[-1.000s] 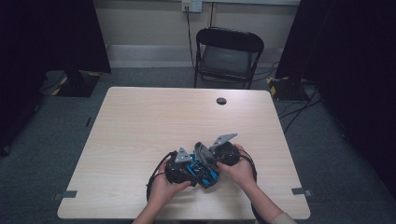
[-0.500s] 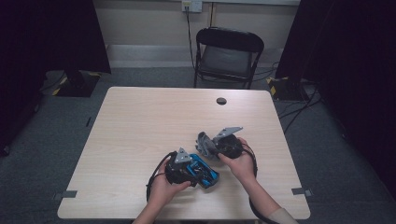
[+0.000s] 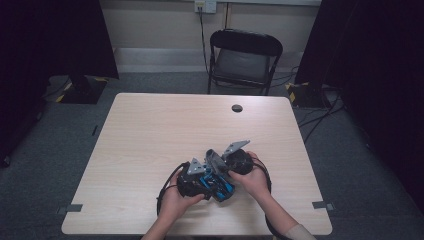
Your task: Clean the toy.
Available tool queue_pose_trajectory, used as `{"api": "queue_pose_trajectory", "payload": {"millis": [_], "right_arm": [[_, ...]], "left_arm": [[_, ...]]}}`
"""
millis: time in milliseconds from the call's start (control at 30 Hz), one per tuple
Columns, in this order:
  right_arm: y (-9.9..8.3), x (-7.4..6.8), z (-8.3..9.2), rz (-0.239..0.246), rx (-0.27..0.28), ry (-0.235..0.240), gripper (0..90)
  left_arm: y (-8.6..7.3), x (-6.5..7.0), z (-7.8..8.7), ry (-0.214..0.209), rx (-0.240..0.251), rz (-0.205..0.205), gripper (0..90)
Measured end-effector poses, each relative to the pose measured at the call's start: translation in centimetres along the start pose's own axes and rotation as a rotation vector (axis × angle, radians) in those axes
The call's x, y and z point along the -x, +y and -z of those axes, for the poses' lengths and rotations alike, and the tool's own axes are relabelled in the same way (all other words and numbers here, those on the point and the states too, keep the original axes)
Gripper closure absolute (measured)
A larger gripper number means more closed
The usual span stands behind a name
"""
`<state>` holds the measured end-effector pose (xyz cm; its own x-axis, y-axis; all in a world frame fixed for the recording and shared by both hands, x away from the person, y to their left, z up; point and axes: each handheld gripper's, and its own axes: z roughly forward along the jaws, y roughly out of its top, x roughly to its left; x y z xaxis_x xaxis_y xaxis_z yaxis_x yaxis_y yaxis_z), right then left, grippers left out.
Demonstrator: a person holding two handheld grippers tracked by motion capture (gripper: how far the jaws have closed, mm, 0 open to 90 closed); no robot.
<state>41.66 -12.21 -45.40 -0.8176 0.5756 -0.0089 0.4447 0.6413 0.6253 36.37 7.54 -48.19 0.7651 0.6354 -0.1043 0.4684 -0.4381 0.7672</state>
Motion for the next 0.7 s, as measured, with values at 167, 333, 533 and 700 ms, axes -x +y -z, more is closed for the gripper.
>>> {"api": "queue_pose_trajectory", "payload": {"millis": [167, 333, 533, 700], "right_arm": [[-1.3, 0.0, 1.1, 0.004, -0.017, 0.016, 77.5], [-2.4, -0.1, 2.2, 0.008, -0.016, 0.031, 77.6], [-3.5, -0.2, 3.3, -0.002, -0.012, 0.048, 77.6], [-4.1, -0.3, 3.8, -0.005, -0.013, 0.052, 77.6]], "left_arm": [[0.0, 0.0, 0.0, 0.001, 0.001, 0.001, 15.4], [0.0, 0.0, 0.0, 0.001, -0.002, 0.000, 15.4], [0.0, 0.0, 0.0, -0.002, -0.002, 0.001, 15.3], [0.0, 0.0, 0.0, 0.000, 0.000, -0.001, 15.4]]}}
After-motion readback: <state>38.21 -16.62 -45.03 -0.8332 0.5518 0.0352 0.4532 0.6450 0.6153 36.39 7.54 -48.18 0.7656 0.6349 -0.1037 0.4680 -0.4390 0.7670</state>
